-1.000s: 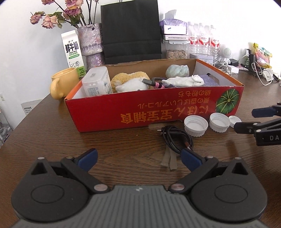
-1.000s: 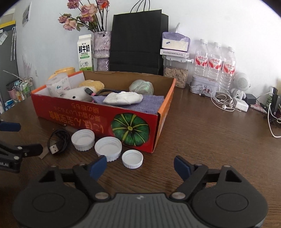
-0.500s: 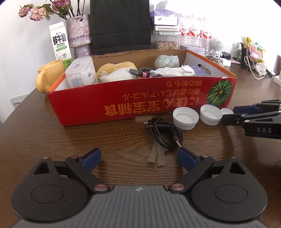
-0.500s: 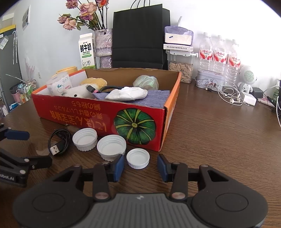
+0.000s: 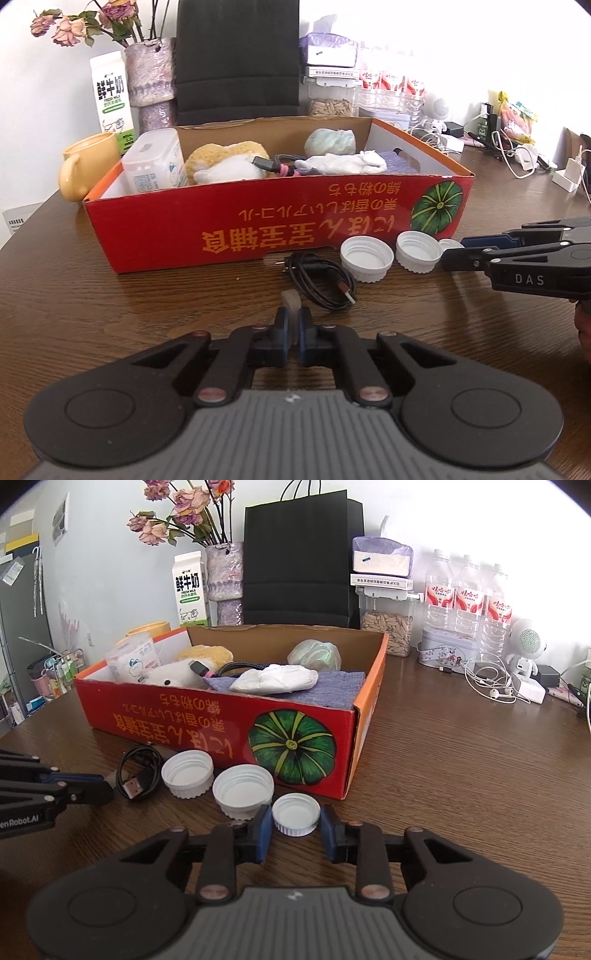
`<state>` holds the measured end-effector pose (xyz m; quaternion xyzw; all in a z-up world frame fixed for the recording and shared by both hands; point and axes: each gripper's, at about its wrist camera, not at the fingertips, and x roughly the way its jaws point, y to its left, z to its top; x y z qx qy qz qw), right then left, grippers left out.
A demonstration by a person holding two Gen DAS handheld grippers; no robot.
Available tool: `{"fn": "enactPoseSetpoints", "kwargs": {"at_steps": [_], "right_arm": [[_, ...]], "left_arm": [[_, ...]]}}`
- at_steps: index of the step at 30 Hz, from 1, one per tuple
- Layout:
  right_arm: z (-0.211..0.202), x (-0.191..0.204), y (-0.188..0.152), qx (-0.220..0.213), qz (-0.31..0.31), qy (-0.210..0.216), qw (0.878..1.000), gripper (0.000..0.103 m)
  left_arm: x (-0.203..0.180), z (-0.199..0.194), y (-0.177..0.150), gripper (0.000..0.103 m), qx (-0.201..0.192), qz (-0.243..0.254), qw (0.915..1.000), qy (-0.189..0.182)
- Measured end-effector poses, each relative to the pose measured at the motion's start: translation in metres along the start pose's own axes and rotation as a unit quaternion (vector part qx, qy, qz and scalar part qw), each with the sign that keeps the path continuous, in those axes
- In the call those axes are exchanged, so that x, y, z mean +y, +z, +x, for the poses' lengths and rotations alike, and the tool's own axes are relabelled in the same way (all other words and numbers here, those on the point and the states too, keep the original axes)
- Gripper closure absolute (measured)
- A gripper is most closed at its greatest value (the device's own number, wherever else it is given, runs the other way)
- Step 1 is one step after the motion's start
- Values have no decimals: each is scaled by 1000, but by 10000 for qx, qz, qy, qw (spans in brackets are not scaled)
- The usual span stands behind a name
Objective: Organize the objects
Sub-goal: 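Grasp a small white cap with the right tool while the left tool grasps a beige strip, then carry the cap over the box and release it while the left tool drops the strip in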
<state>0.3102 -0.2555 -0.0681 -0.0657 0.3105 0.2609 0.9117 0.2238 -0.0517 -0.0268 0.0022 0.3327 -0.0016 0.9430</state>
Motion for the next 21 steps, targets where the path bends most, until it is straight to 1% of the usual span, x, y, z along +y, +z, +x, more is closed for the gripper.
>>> {"fn": "enactPoseSetpoints", "kwargs": {"at_steps": [6, 17, 21], "right_arm": [[-4, 0, 1, -93, -2, -12, 10000, 76], [-15, 2, 4, -323, -43, -47, 9995, 76], [-22, 3, 5, -483, -83, -59, 9988, 76]], "left_arm": [[9, -6, -1, 97, -71, -154, 9998, 121], [23, -29, 8, 97, -568, -270, 9976, 301], [28, -35, 12, 97, -745, -309, 9961, 346]]}}
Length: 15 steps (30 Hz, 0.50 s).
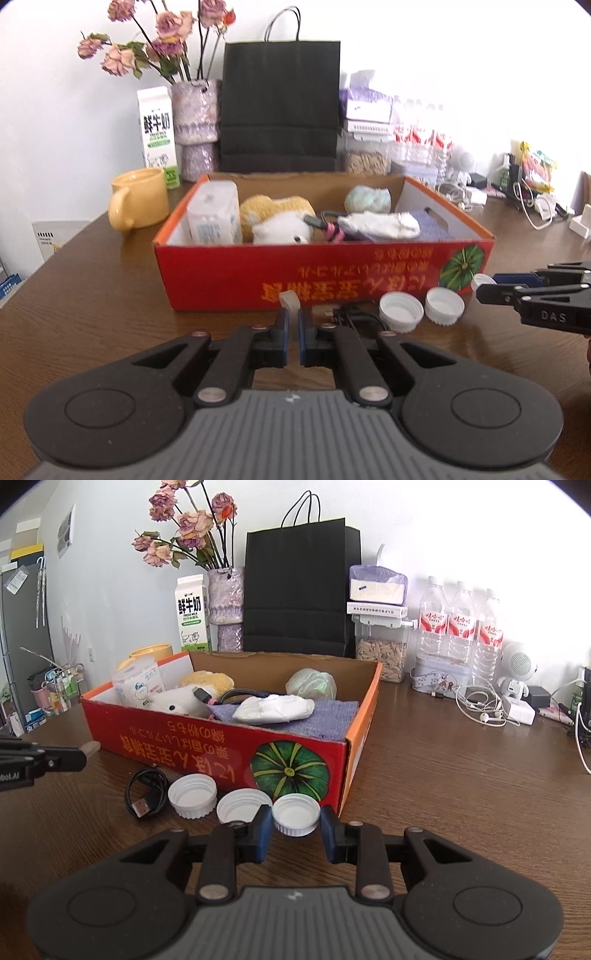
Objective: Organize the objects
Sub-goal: 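Carry the cap over the box and release it while the left tool drops the strip in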
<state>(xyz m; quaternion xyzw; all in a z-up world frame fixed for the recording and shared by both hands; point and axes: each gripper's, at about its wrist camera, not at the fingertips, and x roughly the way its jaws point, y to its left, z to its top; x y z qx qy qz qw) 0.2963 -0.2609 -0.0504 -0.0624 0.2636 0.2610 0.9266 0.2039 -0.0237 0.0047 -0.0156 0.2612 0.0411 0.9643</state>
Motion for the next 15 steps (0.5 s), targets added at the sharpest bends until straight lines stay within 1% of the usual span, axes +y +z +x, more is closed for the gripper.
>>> {"fn": "enactPoseSetpoints", "kwargs": {"at_steps": [7, 15], "right_arm": [[-20, 14, 7, -468, -79, 190, 9987, 76], [-17, 24, 19, -653, 89, 148, 9977, 76]], "left_arm": [[6, -1, 11, 97, -249, -44, 9997, 7], [2, 12, 29, 97, -496, -63, 9987, -110]]}}
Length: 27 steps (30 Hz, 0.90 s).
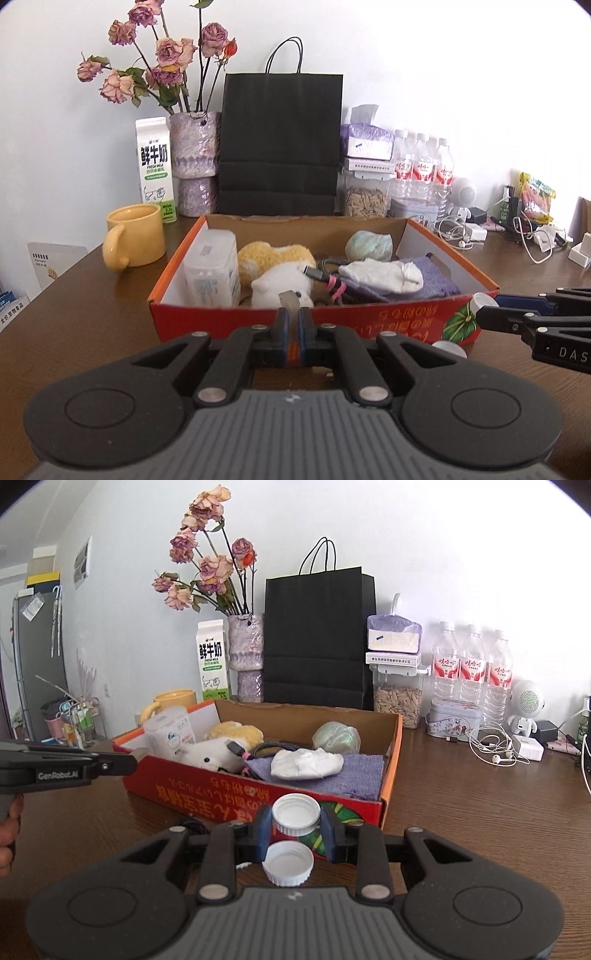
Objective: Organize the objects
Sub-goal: 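Carry the cap over the box and release it while the left tool drops the strip in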
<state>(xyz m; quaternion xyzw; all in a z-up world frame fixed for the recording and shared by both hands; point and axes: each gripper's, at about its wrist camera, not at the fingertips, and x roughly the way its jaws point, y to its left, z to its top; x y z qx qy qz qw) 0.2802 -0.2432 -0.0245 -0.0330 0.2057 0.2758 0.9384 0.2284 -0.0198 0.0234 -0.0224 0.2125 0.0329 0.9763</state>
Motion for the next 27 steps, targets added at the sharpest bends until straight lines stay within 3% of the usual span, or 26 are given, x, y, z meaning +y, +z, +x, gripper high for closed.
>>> {"fn": "enactPoseSetpoints", "kwargs": {"at_steps": [17, 27], "right_arm": [[46, 17, 27, -240, 282, -385, 9986, 76], [76, 16, 38, -255, 433, -632, 9967, 76]], "left_arm": [[-23, 43, 34, 97, -543, 68, 9982, -250], [-6, 70, 37, 97, -403, -29, 9988, -272]]}}
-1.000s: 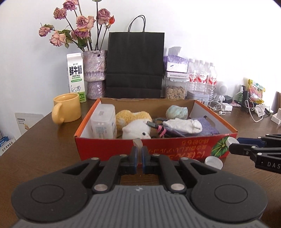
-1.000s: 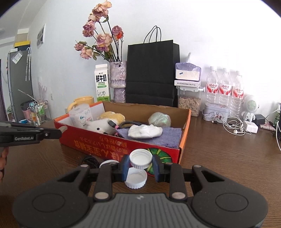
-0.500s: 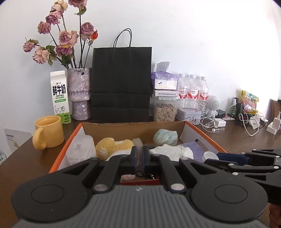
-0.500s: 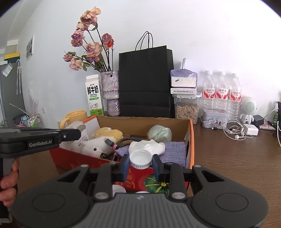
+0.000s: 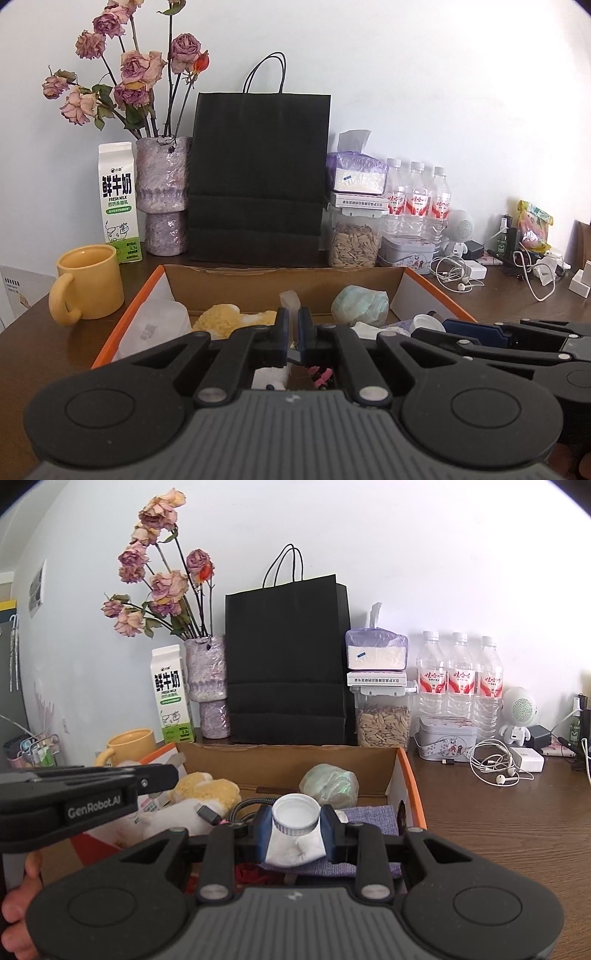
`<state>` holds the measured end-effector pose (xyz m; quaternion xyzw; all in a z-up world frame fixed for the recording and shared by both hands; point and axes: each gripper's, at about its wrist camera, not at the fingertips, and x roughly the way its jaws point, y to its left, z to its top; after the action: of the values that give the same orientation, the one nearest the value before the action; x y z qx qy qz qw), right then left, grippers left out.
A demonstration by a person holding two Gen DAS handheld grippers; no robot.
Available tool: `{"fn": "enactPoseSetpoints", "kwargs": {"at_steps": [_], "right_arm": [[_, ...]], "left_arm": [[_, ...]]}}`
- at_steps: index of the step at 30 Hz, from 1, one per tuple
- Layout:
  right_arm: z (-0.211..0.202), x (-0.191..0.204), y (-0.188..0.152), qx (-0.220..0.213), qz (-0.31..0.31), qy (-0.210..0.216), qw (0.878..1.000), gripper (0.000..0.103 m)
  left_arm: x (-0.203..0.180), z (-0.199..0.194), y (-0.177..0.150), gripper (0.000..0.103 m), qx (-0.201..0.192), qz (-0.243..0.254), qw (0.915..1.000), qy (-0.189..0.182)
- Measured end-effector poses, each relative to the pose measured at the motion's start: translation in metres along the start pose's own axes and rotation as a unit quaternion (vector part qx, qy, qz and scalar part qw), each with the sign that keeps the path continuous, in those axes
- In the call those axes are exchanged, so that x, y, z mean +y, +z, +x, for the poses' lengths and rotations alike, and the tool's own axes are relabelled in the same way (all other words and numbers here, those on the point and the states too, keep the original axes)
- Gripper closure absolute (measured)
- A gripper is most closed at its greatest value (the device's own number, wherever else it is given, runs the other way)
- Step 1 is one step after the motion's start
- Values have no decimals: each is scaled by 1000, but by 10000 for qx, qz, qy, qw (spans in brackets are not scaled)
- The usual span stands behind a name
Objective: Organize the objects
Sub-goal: 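Carry the cap over the box and release it while the left tool drops the strip in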
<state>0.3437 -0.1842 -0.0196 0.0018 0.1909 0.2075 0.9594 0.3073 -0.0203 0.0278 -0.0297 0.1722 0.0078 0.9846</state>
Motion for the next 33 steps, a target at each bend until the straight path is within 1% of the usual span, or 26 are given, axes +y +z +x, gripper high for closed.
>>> {"fn": "enactPoseSetpoints", "kwargs": {"at_steps": [3, 8, 9, 10, 11, 12, 13, 14, 15, 16, 18, 24, 33], "right_arm": [[6, 3, -1, 50, -55, -9, 10000, 76], [8, 5, -5, 150, -149, -13, 9998, 76], [7, 4, -5, 139, -149, -46, 9998, 76], [7, 4, -6, 151, -148, -68, 9998, 73], [6, 3, -6, 154, -128, -91, 9998, 60], [5, 2, -7, 141, -104, -131, 9998, 51], [4, 1, -7, 115, -106, -196, 9997, 27], [2, 2, -7, 58, -137, -261, 9995, 9], [0, 3, -7, -11, -174, -311, 9994, 5], [-1, 3, -7, -49, -206, -345, 9992, 3], [-3, 4, -7, -50, -230, -353, 9991, 0], [-2, 5, -8, 11, -249, -364, 9990, 0], [-2, 5, -9, 19, -248, -385, 9990, 0]], "left_arm": [[7, 4, -1, 97, 55, -41, 10000, 3], [10, 4, -4, 94, 22, -56, 10000, 55], [10, 3, -4, 88, 5, -54, 9999, 92], [10, 2, -4, 81, -22, -57, 9999, 113], [11, 1, -4, 56, -62, -77, 9999, 137], [11, 0, -4, 32, -111, -92, 9997, 181], [11, -2, -4, 21, -180, -96, 9995, 235], [10, -4, -4, 8, -245, -103, 9993, 280], [10, -6, -4, 0, -316, -111, 9989, 332], [10, -7, -4, 0, -392, -112, 9984, 396], [9, -8, -3, 0, -397, -99, 9984, 401], [10, -7, -5, 0, -329, -134, 9985, 424], [10, -8, -7, 0, -319, -151, 9987, 357]]}}
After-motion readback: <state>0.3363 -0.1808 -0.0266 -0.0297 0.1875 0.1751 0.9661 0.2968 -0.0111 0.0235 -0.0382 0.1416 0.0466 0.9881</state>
